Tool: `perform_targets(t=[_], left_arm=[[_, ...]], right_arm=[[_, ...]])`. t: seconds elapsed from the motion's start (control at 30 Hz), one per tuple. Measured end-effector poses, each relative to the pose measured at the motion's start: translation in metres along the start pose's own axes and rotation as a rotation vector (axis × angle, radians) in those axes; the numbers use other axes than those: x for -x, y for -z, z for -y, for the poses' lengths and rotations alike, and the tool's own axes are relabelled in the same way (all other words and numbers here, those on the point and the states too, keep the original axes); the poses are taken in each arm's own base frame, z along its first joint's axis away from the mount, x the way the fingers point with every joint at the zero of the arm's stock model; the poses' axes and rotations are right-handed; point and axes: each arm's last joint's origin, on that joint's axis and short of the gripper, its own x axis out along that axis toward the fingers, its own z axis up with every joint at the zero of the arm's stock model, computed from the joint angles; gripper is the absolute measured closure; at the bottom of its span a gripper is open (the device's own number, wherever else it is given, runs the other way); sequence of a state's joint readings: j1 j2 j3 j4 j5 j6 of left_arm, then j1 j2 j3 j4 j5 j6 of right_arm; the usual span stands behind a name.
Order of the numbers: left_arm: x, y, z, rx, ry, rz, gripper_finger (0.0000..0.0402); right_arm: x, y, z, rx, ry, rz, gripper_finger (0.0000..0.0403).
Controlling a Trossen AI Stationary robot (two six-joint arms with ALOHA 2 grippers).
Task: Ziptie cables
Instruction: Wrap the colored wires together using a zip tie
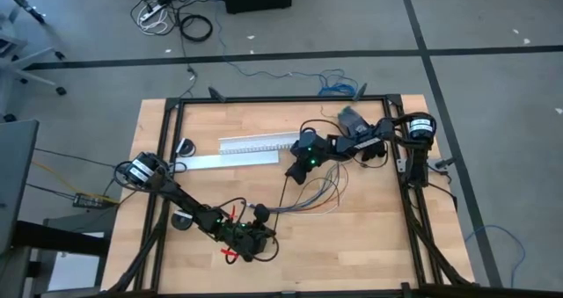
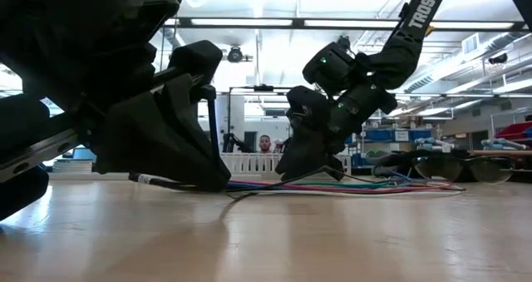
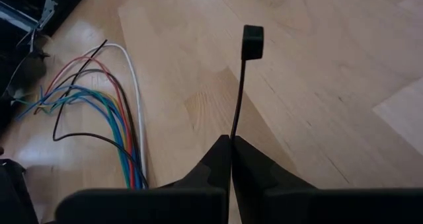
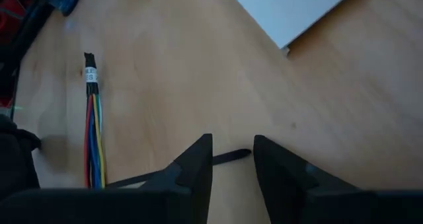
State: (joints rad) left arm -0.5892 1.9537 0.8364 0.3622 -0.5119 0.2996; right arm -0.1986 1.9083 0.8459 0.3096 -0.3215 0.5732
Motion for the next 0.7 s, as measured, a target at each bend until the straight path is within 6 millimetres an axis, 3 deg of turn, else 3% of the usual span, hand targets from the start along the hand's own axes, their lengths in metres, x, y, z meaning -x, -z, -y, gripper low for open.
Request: perform_targets(t=[0.4,0.7], left_arm=[[0.000,0.000,0.000,-0.002,-0.002,0.000,0.0402],[0.000,0.000,-0.001,-0.001,-0.003,-0.001,0.0402]], right_arm=[[-0.001,0.003,-0.002,0.003,-0.005,-0.013,0.0294],[-0.006,0.009,-0.015,0.028,-0.054,-0.017,0.0294]])
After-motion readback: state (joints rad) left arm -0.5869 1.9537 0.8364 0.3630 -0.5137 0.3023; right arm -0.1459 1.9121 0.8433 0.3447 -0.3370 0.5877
